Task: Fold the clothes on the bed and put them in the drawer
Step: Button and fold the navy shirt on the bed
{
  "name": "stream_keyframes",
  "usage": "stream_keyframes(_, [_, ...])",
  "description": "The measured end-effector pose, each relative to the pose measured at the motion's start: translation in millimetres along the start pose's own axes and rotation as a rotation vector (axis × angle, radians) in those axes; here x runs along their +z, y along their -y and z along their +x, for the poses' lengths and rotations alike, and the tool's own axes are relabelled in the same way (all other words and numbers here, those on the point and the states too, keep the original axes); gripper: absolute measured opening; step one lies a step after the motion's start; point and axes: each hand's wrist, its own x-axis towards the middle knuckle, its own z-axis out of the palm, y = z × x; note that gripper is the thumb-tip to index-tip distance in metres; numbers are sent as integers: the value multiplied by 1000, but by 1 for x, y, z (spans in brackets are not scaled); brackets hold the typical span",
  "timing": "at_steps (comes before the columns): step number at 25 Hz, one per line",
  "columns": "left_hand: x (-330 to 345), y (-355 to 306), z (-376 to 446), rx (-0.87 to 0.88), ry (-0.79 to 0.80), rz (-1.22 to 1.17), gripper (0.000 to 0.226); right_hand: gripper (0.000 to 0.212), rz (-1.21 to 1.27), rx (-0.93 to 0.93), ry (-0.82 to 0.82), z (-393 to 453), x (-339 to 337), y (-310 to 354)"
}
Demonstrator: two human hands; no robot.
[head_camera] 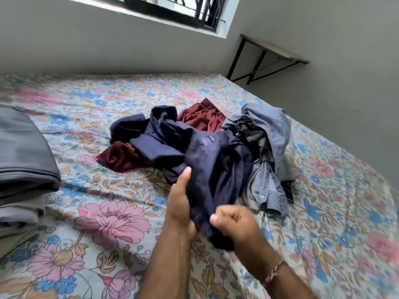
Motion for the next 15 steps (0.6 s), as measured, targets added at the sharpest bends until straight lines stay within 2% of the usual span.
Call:
stream_keyframes(2, [2,7,5,98,-167,245,31,30,68,124,106,-33,3,-12])
stream_keyframes(3, [9,12,1,154,-266,353,15,23,78,150,79,-47,1,-17])
stream_keyframes(4, [18,16,-8,191,-290,419,13,19,38,144,-12,-60,-3,-22])
stream_keyframes(6, [32,22,-27,208,-276,392,9,13,-122,100,-285,-79,-19,-28])
stream_keyframes(8, [35,27,-47,246,-382,401,10,5,-170,72,-490,-94,-31,-17])
stream_keyframes(9, [34,29,-56,282,-434,492,9,6,-167,35,-549,-97,-35,-5])
stream_keyframes(10, [34,31,-69,313,-436,612,8,16,-156,-21,-568,-98,-39,9])
stream_keyframes(11, [37,35,-82,339,-411,743,6,35,-140,-56,-541,-98,-40,25])
stream_keyframes(12, [43,41,-101,352,-315,845,7,54,-163,-53,-482,-95,-38,40])
stream_keyframes(13, [44,49,-118,345,-189,910,11,63,-285,-34,-417,-92,-32,51])
stream_keyframes(14, [44,58,-140,327,-88,945,18,57,-459,-25,-383,-89,-24,54])
stream_keyframes(15, [40,65,-156,337,-67,987,26,41,-654,-24,-420,-88,-15,54])
